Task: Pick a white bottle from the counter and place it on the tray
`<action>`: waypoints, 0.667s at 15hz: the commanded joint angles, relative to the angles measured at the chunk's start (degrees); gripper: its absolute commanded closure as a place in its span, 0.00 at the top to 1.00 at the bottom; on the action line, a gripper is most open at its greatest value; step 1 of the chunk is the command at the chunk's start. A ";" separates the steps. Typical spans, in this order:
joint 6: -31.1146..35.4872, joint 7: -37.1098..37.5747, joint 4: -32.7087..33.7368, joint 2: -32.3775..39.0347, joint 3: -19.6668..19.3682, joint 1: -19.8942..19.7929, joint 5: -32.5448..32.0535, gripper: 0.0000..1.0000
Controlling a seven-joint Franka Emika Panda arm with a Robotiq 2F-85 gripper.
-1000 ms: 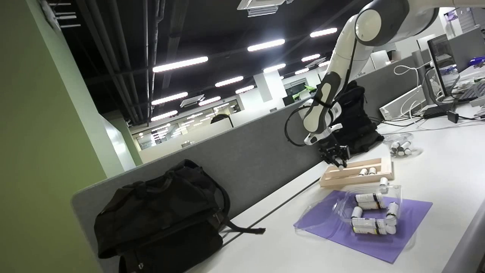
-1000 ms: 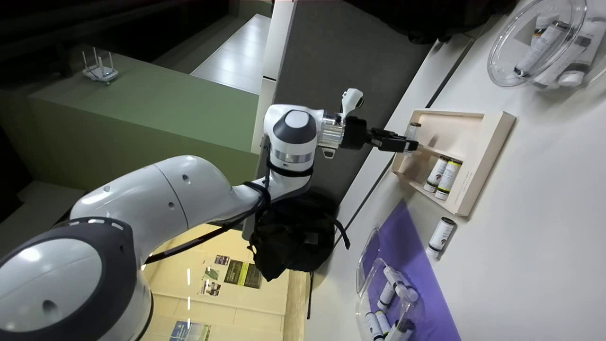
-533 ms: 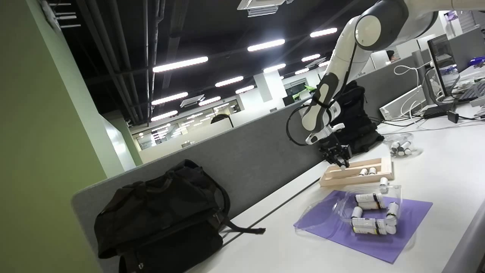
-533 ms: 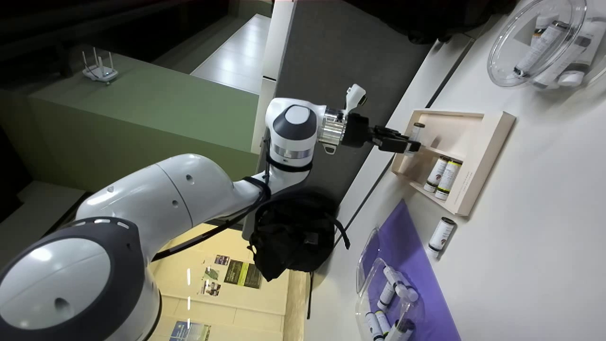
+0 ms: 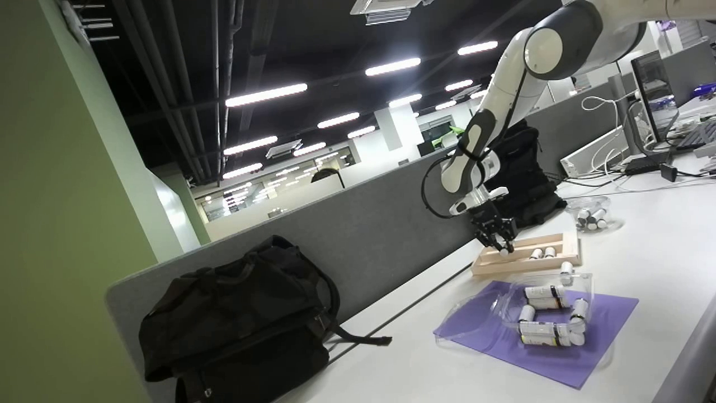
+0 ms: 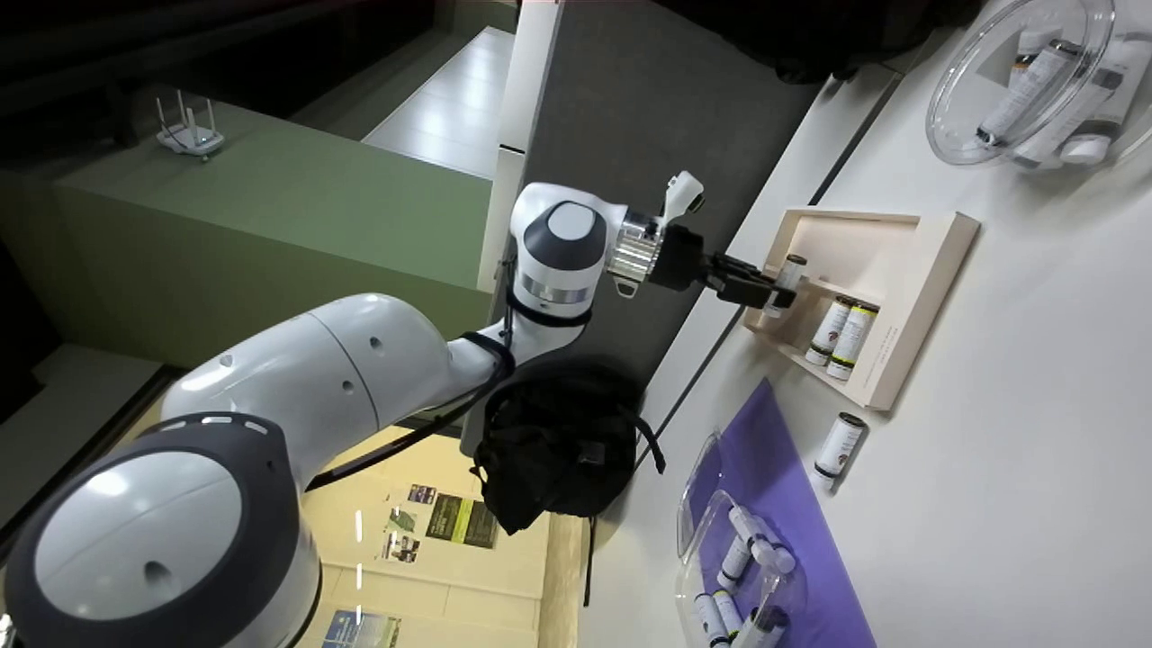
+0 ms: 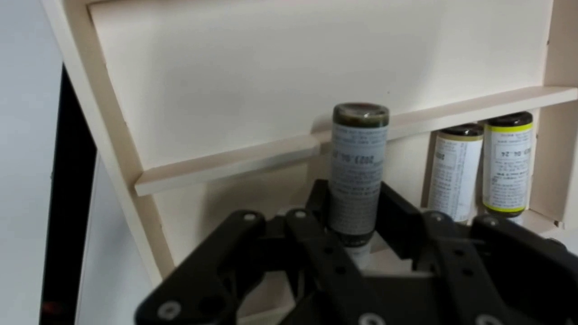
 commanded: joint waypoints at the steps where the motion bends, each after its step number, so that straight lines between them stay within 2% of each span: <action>1: -4.07 -1.18 4.24 1.84 0.31 -0.26 1.46 0.13; 2: -1.44 2.31 -4.87 -4.16 0.79 2.00 1.50 0.13; 10: 3.93 7.16 -15.09 -11.08 1.19 7.22 0.61 0.13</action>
